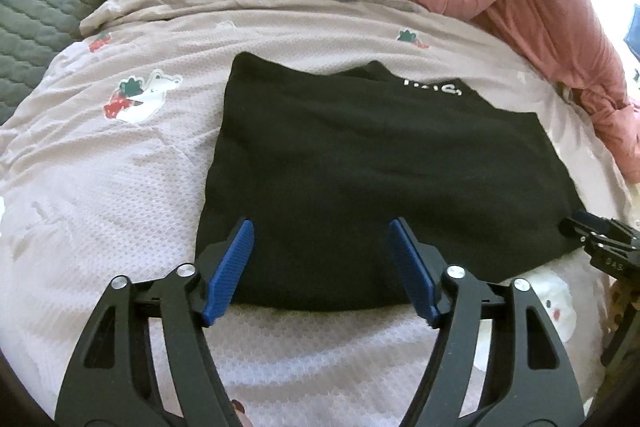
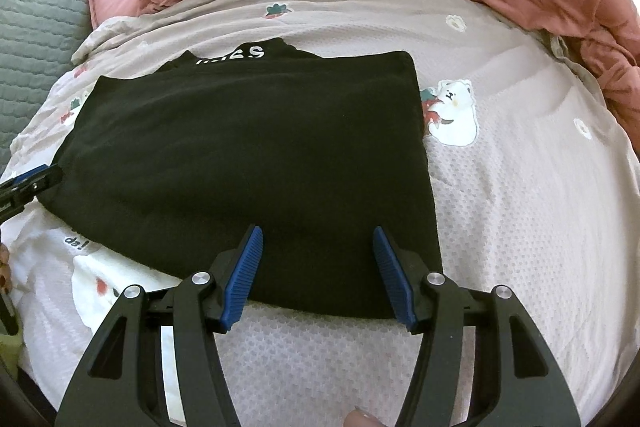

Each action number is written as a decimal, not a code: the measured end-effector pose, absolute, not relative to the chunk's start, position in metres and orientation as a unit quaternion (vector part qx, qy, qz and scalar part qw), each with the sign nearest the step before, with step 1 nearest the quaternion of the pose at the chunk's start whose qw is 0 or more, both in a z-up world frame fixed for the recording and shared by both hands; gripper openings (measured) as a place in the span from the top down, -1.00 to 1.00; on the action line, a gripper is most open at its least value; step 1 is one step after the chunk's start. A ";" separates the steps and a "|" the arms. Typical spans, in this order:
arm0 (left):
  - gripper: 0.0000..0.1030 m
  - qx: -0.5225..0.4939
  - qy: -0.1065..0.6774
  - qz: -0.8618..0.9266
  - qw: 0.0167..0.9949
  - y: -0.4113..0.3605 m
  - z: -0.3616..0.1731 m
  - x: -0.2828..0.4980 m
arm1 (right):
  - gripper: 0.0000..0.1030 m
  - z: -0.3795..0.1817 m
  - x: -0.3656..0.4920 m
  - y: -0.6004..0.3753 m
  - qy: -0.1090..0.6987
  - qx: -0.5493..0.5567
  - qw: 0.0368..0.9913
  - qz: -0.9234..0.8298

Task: Fold small clothes
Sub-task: 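Move both open tools back and toward the sweatshirt's side edge, then grasp the sweatshirt side edge with the right tool while the left tool grasps beside it, then fold the sweatshirt in half lengthwise with both tools, then open the left tool, then press the folded bundle flat with the right tool and open it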

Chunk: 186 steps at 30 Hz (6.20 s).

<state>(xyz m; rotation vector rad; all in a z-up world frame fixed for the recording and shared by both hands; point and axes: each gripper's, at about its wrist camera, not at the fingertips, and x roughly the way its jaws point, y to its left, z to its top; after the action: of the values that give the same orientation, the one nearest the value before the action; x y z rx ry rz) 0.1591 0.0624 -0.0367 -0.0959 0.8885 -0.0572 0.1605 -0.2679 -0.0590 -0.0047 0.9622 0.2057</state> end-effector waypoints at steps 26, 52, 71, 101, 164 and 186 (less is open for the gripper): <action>-0.81 -0.043 0.398 -0.025 0.916 0.062 -0.013 0.122 | -0.68 -0.047 0.140 -0.279 0.463 0.011 0.883 0.078; -0.81 -0.081 0.401 0.053 0.911 0.121 -0.011 0.145 | -0.90 -0.015 0.126 -0.122 0.391 -0.099 0.885 0.233; -0.81 -0.191 0.469 0.039 0.862 0.167 -0.039 0.249 | -0.90 -0.071 0.143 -0.011 0.374 -0.253 0.861 0.235; 0.22 -0.395 0.465 -0.189 0.769 0.124 -0.059 0.276 | 0.86 -0.015 0.145 -0.068 0.290 -0.126 0.912 0.260; -0.35 -0.101 0.457 -0.159 0.869 -0.066 -0.047 0.225 | -0.16 -0.055 0.142 -0.346 0.392 0.298 0.854 0.166; -0.39 -0.067 0.450 -0.163 0.875 -0.062 -0.040 0.200 | 0.33 -0.060 0.138 -0.334 0.411 0.186 0.888 0.087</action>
<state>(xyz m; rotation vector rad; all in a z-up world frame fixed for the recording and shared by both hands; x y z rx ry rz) 0.1996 -0.0624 -0.0395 -0.1408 0.9400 -0.3393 0.1382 -0.3339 -0.0601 0.3861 0.8535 0.1814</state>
